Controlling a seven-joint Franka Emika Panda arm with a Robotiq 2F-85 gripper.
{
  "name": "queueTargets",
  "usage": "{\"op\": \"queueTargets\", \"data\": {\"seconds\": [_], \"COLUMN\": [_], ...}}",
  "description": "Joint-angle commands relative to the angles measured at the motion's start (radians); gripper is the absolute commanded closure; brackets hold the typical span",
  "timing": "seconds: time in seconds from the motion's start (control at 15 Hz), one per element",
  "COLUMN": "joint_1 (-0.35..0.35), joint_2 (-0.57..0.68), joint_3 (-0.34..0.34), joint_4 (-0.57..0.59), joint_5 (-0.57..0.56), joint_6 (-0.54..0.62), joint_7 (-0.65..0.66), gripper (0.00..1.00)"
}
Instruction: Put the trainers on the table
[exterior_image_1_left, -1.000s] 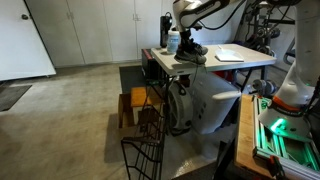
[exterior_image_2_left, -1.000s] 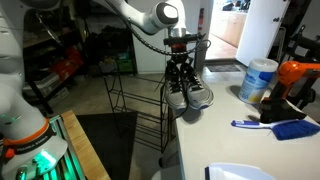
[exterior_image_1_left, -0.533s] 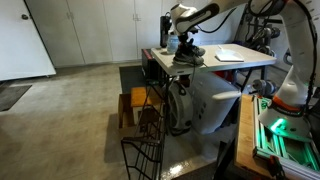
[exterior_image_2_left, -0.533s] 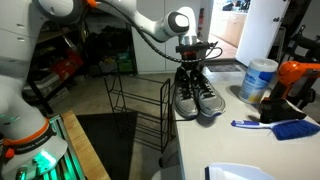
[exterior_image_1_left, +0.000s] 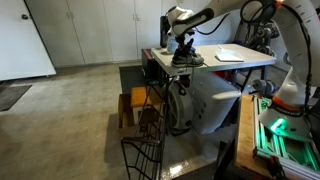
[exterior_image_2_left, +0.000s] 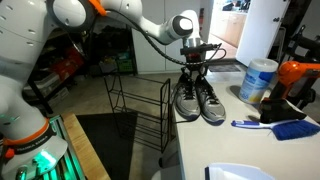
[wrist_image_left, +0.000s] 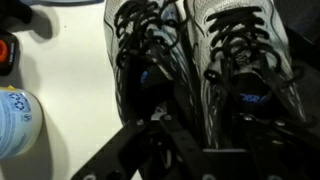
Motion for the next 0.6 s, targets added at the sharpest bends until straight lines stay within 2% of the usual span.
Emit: {"op": "queueTargets", "data": {"seconds": [0.0, 0.2, 0.53], "joint_1": [-0.005, -0.007, -0.025], "joint_2": [-0.001, -0.035, -0.162], "joint_3": [0.0, -0.001, 0.018], "joint_4": [0.039, 0.025, -0.048], "joint_5": [0.006, 0.007, 0.088], "joint_6": [-0.014, -0.006, 0.001], "joint_7": [0.001, 0.004, 0.054], "gripper": [0.23, 0.01, 0.0]}}
